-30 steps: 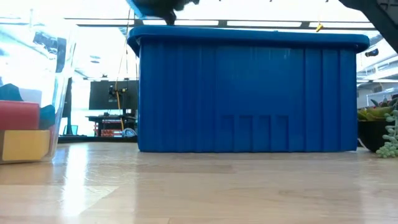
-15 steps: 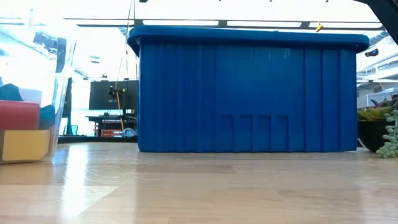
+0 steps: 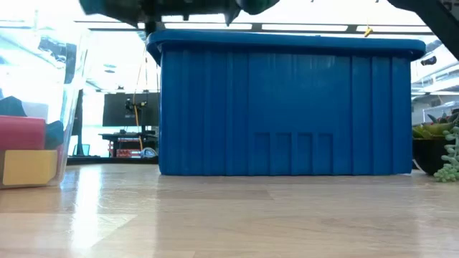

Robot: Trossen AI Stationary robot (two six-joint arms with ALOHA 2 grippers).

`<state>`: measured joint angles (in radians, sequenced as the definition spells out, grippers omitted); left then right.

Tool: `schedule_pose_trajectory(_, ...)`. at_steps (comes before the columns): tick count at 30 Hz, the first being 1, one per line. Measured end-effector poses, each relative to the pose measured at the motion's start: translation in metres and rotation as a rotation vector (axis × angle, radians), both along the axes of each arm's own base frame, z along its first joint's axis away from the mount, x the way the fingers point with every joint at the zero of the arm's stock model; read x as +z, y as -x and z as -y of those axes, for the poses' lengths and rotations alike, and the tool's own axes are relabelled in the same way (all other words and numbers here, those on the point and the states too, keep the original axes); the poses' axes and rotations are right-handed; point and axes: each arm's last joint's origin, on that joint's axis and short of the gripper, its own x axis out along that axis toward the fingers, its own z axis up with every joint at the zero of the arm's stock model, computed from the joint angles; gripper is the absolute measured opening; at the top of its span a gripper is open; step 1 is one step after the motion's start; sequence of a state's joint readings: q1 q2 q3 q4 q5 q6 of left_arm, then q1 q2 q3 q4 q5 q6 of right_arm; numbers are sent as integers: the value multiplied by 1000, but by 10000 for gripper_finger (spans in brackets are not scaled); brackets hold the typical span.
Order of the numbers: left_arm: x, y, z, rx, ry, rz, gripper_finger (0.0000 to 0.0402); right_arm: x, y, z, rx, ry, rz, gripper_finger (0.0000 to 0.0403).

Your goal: Sort Items/Unsort Items

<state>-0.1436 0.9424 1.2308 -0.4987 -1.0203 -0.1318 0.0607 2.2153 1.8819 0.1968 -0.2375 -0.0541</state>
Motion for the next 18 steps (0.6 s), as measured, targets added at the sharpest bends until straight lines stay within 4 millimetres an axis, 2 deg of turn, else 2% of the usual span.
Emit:
schedule_pose_trajectory(6, 0, 0, 0, 0, 0, 2, 218, -1, -12, -14, 13, 14, 45, 145)
schedule_pose_trajectory(13, 0, 0, 0, 0, 0, -1, 218, -10, -17, -31, -9, 90, 61, 210)
schedule_pose_trajectory(16, 0, 0, 0, 0, 0, -1, 218, -10, -16, -31, -18, 139, 51, 238)
schedule_pose_trajectory(18, 0, 0, 0, 0, -1, -3, 218, -4, -12, -28, -37, 196, 28, 253)
